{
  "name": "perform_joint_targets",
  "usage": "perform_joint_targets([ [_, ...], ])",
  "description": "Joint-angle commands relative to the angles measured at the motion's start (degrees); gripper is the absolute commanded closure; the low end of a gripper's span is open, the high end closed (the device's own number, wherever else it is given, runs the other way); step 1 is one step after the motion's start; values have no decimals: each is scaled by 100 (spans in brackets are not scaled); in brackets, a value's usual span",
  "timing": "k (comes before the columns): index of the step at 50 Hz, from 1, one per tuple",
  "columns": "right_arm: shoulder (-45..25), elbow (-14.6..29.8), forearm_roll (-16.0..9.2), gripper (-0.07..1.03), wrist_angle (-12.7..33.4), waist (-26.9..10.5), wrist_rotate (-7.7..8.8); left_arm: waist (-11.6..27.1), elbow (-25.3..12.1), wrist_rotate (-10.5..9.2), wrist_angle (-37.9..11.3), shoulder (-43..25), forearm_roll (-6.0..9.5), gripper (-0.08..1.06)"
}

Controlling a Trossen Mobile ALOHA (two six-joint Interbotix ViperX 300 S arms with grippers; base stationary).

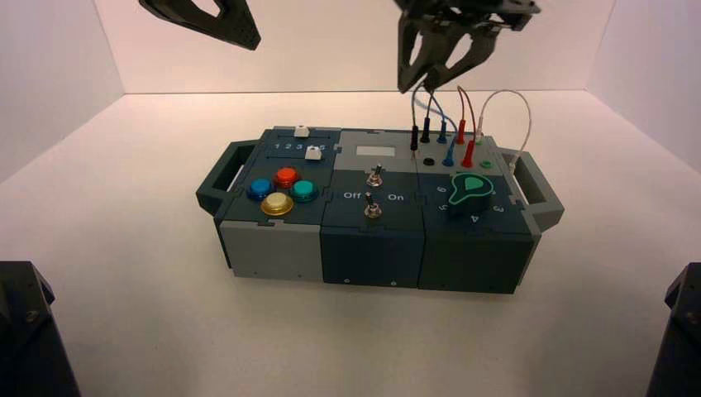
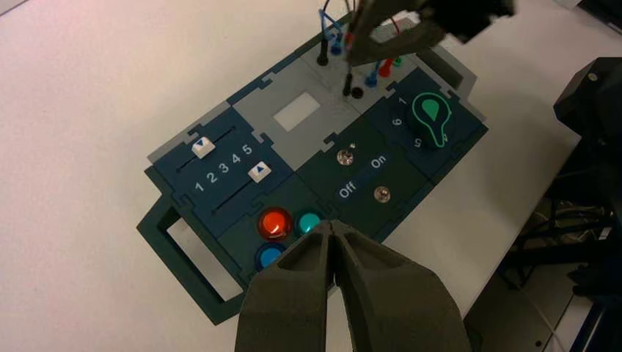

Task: Pull the black wire.

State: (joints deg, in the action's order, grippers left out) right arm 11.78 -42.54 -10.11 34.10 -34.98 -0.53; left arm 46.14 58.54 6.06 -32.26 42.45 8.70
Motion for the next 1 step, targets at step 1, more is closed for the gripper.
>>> perform_joint_targets([
  [1, 272, 9, -44, 45, 211, -18, -35, 18, -79, 9, 44, 18, -9, 101],
])
